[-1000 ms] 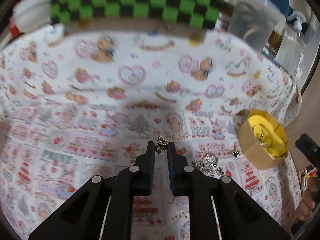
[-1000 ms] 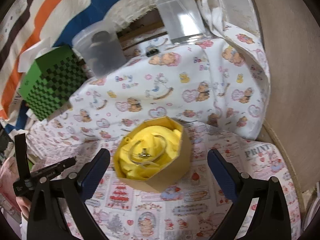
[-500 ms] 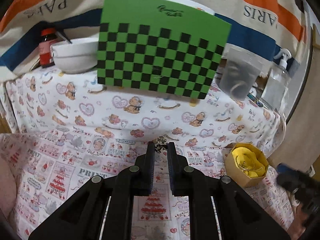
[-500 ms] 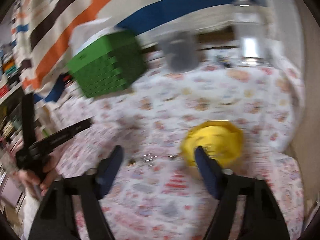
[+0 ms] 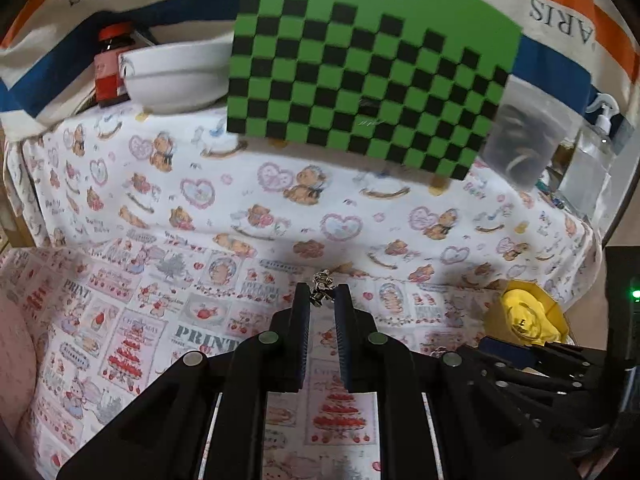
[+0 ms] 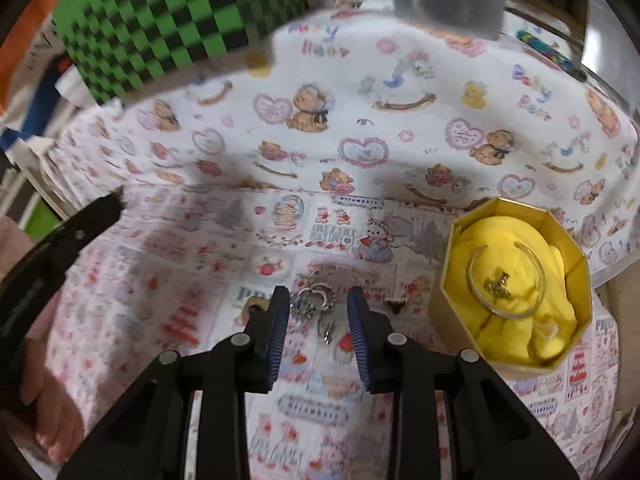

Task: Organize jewelry

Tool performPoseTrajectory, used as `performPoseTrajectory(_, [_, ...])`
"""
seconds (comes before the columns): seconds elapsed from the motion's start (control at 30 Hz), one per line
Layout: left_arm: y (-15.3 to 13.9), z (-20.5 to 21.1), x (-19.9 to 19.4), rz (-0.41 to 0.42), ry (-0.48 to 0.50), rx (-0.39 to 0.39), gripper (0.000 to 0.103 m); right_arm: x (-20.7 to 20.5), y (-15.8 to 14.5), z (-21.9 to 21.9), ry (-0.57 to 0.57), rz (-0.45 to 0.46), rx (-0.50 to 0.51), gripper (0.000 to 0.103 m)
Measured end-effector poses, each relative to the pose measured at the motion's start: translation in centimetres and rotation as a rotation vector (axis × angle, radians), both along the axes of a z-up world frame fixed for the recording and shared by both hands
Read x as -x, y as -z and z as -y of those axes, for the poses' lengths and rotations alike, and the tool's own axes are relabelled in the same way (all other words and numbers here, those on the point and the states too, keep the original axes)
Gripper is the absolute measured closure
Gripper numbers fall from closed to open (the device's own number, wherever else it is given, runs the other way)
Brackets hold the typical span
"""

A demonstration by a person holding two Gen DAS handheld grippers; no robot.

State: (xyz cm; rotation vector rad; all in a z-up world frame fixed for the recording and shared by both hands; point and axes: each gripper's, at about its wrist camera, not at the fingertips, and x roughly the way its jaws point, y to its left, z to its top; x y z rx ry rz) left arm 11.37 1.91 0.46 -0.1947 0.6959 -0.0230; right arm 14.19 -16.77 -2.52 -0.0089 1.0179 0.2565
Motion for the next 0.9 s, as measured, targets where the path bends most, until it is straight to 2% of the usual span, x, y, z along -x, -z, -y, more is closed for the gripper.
performPoseTrajectory(0.1, [0.4, 0.0, -0.2, -0.012, -0.003, -0.005, 0.092, -0.9, 1.0, -0.8, 0.004, -0.016, 0.050, 0.075])
performPoseTrajectory(0.3, [1.0, 0.9, -0.4, -0.026, 0.010, -0.040, 0.092, -1.8, 2.4, -1.1, 0.023, -0.042, 0.068, 0.086])
performPoseTrajectory(0.6, [1.0, 0.4, -0.6, -0.030, 0.002, -0.019, 0.092, -2.4, 3.0, -1.1, 0.011, -0.082, 0.030, 0.086])
performPoseTrajectory(0.8, [1.2, 0.4, -0.7, -0.038, 0.003, -0.026, 0.092, -2.1, 3.1, -1.2, 0.007, -0.071, 0.039, 0.087])
performPoseTrajectory(0.83, [1.2, 0.4, -0.7, -0.038, 0.003, -0.026, 0.092, -2.0, 3.0, -1.3, 0.006, -0.066, 0.043, 0.089])
performPoseTrajectory(0.87, [1.2, 0.4, -0.7, -0.037, 0.003, -0.025, 0.092, -1.8, 2.9, -1.2, 0.007, -0.053, 0.047, 0.098])
performPoseTrajectory(0.9, [1.2, 0.3, -0.7, -0.037, 0.002, -0.024, 0.092, -1.6, 2.7, -1.1, 0.007, -0.046, 0.044, 0.099])
